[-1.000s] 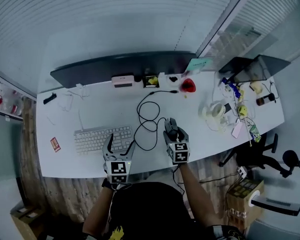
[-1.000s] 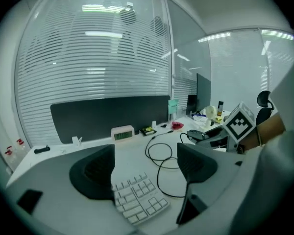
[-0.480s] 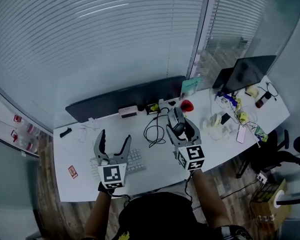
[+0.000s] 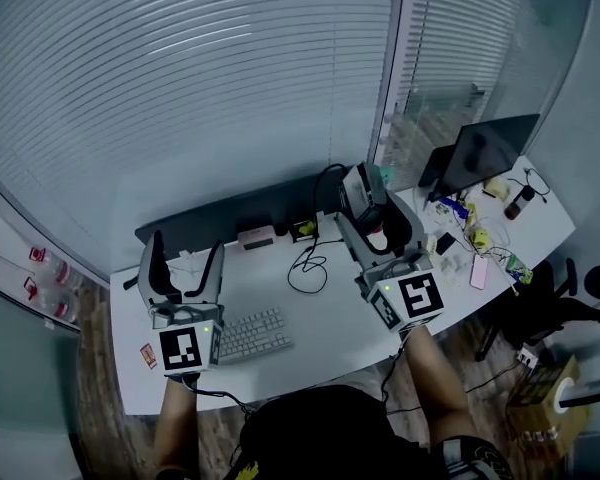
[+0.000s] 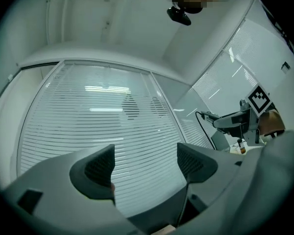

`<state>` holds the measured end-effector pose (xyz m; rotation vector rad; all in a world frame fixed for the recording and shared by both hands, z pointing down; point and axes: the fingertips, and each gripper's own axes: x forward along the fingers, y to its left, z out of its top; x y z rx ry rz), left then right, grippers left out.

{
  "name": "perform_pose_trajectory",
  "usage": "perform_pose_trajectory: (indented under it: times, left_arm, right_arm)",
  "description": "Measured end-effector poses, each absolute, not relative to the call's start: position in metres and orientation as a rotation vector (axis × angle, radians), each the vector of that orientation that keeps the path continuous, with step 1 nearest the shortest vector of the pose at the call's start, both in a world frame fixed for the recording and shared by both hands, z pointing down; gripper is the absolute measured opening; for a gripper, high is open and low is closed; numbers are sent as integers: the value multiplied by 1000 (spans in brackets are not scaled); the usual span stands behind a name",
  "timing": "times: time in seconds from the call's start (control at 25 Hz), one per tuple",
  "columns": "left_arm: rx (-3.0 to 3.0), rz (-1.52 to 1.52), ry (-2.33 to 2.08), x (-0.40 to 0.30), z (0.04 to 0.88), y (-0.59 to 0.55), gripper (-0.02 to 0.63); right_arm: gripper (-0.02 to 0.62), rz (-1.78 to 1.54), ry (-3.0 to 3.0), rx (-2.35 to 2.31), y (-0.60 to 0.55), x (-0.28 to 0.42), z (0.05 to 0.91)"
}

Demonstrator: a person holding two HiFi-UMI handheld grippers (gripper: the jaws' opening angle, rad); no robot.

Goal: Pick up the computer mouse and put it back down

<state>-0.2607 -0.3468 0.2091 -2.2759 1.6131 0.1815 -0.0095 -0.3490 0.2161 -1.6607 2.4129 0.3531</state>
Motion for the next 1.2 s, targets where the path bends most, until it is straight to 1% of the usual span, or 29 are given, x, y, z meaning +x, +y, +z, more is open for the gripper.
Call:
perform_pose_trajectory:
  times: [0.16,0.36,0.48,0.6,0.84,1.04,1.08,1.2]
  left_arm:
    - [-2265,204,1558,-251,199,-348,403]
    - [-2326,192,1519,-235,219,-359,402]
    - [-2384,190,1496,-226,241,-368,400]
    - [-2468,139,1524,-226,284,-371,400]
    - [-2604,-45,1602,-228,388,-379,397]
    - [-2717,-212,1577,-225,457,-371,397]
    - [-2733,-229,1581,-224,471,-367,397]
    - [-2791,-155,1601,-214,507,-361,394]
  right_arm:
    - [302,385,2395,-1657,-344,-5,206]
    - [302,362,2412,-1679,-346,-4,217]
    - [302,308,2428,-1716,-357,-2,237]
    - [302,203,2457,-1770,-366,-2,272]
    - [302,-12,2546,-1949,-392,6,377]
    - [302,-335,2609,-2096,-404,13,498]
    - [302,-410,2630,-2119,-400,13,527]
    - [302,-646,2715,-2177,-386,16,615]
